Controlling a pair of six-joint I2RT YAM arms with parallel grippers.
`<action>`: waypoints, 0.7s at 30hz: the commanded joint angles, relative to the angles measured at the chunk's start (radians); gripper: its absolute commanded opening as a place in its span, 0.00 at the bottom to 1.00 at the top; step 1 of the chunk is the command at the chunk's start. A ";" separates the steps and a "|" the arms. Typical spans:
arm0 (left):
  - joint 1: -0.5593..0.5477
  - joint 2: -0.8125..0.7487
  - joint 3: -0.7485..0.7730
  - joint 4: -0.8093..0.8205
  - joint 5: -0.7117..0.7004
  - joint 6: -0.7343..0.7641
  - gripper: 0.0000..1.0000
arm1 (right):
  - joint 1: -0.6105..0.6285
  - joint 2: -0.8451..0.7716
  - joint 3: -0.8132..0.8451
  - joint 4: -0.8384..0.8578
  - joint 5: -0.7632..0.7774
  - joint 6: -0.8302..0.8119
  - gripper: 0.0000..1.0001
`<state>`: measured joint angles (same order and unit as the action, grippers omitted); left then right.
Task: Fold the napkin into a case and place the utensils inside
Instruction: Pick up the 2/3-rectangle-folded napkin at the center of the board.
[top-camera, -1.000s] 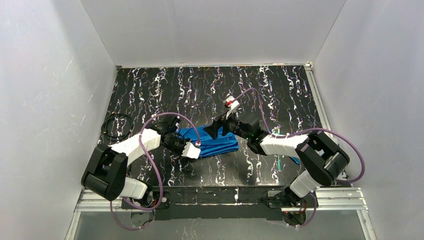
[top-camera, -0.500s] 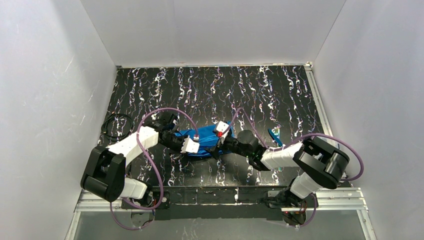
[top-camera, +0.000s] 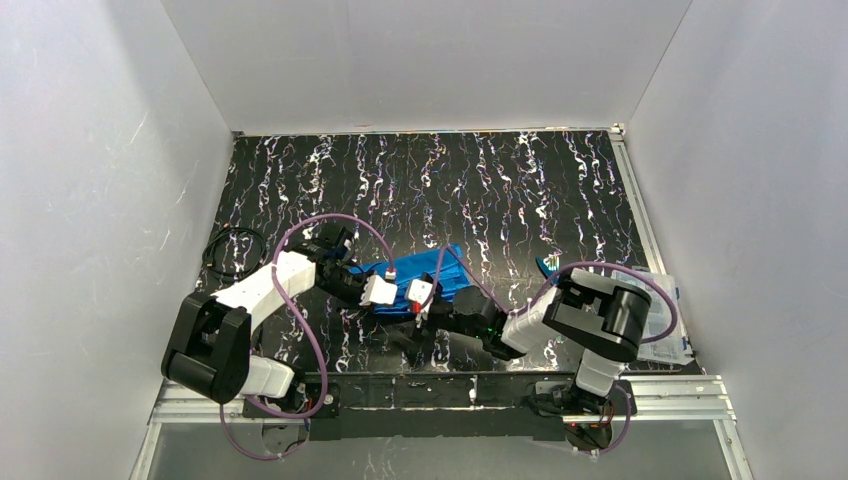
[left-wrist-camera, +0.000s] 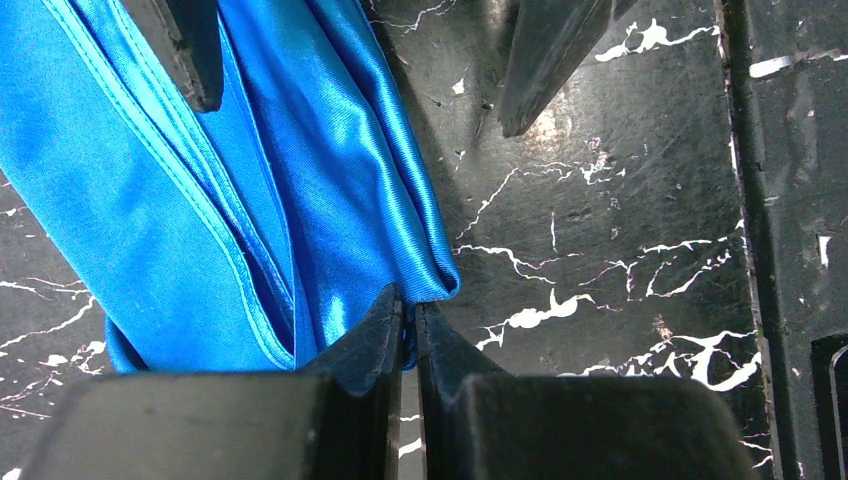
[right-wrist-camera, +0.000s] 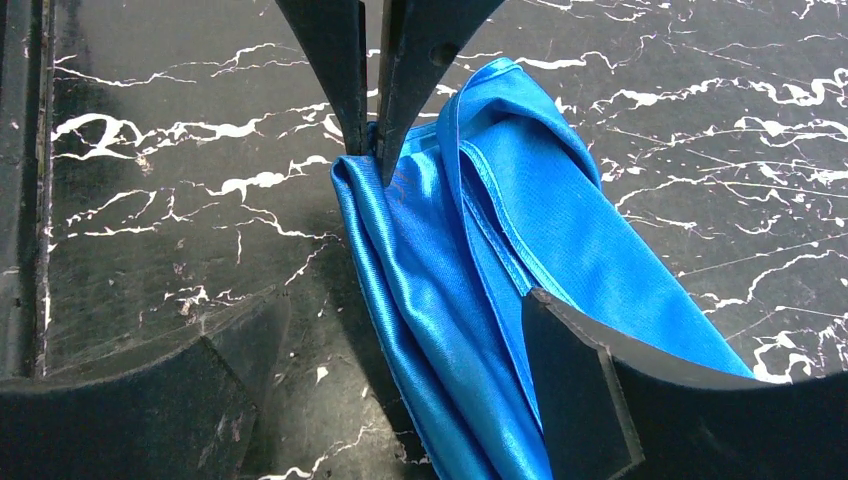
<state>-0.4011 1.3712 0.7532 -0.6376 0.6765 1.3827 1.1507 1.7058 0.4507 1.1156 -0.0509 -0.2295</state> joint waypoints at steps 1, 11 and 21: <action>0.007 -0.003 0.027 -0.057 0.049 -0.001 0.00 | 0.011 0.067 0.035 0.192 0.041 0.002 0.93; 0.014 -0.006 0.031 -0.077 0.054 -0.002 0.00 | 0.021 0.228 0.114 0.306 0.057 0.025 0.88; 0.024 0.005 0.048 -0.106 0.072 0.026 0.00 | 0.024 0.329 0.171 0.344 -0.001 0.071 0.74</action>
<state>-0.3695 1.3712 0.7689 -0.6987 0.6922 1.3926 1.1614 1.9915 0.5728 1.3899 -0.0338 -0.1745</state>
